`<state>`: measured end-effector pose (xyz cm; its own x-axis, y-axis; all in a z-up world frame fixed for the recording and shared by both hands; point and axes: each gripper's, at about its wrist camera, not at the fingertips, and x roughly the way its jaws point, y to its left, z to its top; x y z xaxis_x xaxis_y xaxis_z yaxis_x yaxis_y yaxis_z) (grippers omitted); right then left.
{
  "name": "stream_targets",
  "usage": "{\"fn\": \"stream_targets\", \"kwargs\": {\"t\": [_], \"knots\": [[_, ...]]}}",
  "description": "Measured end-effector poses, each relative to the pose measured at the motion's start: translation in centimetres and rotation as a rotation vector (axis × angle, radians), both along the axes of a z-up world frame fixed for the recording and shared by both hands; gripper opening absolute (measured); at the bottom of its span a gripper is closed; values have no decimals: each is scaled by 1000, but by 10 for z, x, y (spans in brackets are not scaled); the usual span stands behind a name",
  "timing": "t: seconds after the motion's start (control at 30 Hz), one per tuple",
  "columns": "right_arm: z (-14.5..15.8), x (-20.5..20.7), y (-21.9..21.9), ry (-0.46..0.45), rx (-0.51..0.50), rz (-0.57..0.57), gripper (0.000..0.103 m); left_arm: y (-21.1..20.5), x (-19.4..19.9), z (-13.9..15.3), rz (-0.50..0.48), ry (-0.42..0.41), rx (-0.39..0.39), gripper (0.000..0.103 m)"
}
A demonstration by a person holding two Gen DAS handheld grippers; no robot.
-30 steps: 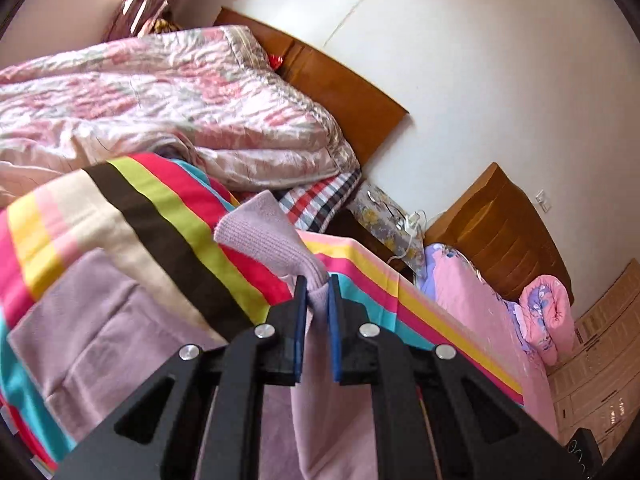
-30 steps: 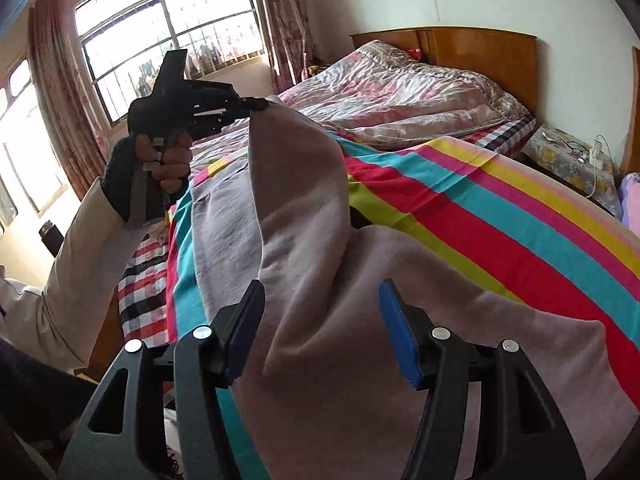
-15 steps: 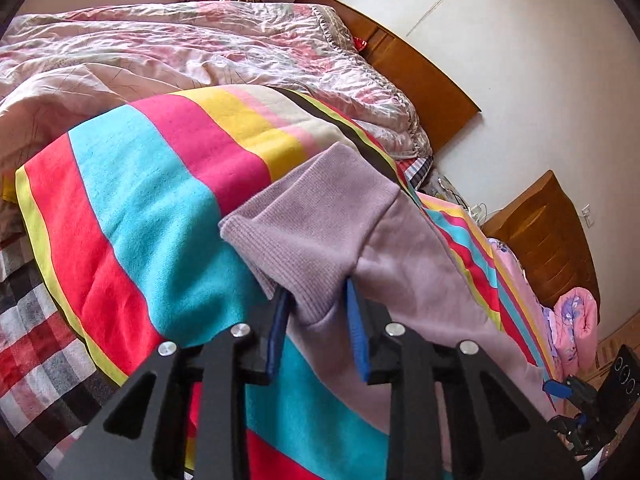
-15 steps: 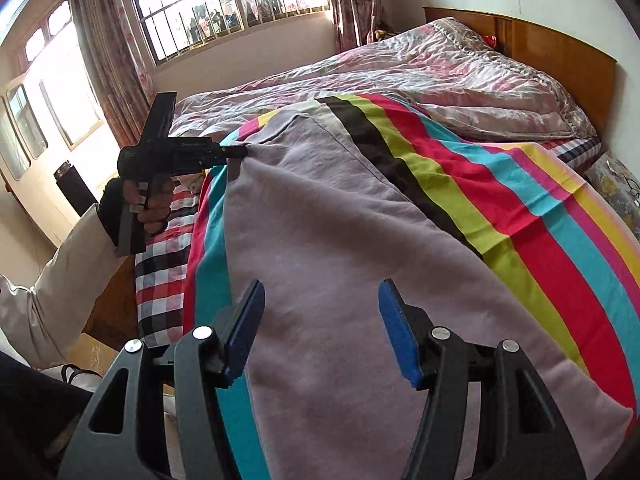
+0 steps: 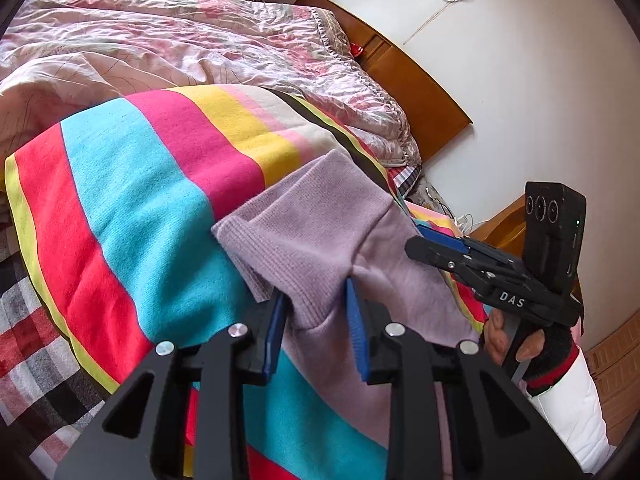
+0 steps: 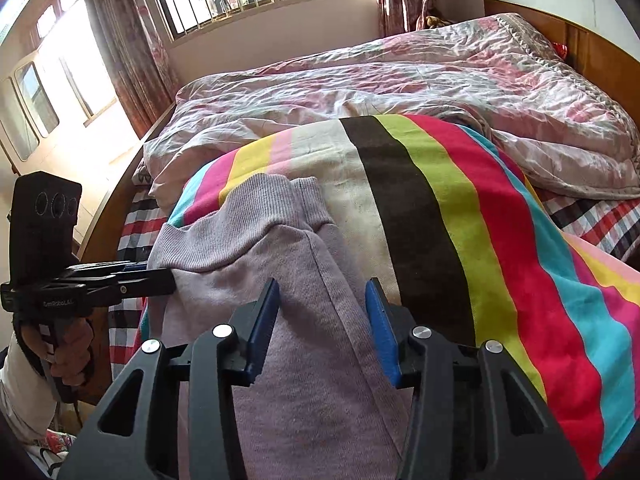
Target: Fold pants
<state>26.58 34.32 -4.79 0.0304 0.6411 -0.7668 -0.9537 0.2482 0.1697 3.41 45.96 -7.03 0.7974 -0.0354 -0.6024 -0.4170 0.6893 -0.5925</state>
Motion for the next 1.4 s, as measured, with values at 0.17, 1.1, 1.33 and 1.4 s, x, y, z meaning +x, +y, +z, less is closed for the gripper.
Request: {"fn": "stream_targets", "kwargs": {"t": [0.17,1.1,1.33,1.4], "knots": [[11,-17,-3,-136,54,14,7,-10,2,13,0,-13,78,12],[-16,-169,-232,-46,-83,-45,29,-23,16,-4,-26,52,51,43],[-32,-183,-232,-144,-97,-56,13,-12,17,-11,-3,78,29,18],[-30,-185,-232,-171,-105,-42,9,-9,16,-12,2,75,10,16]]}}
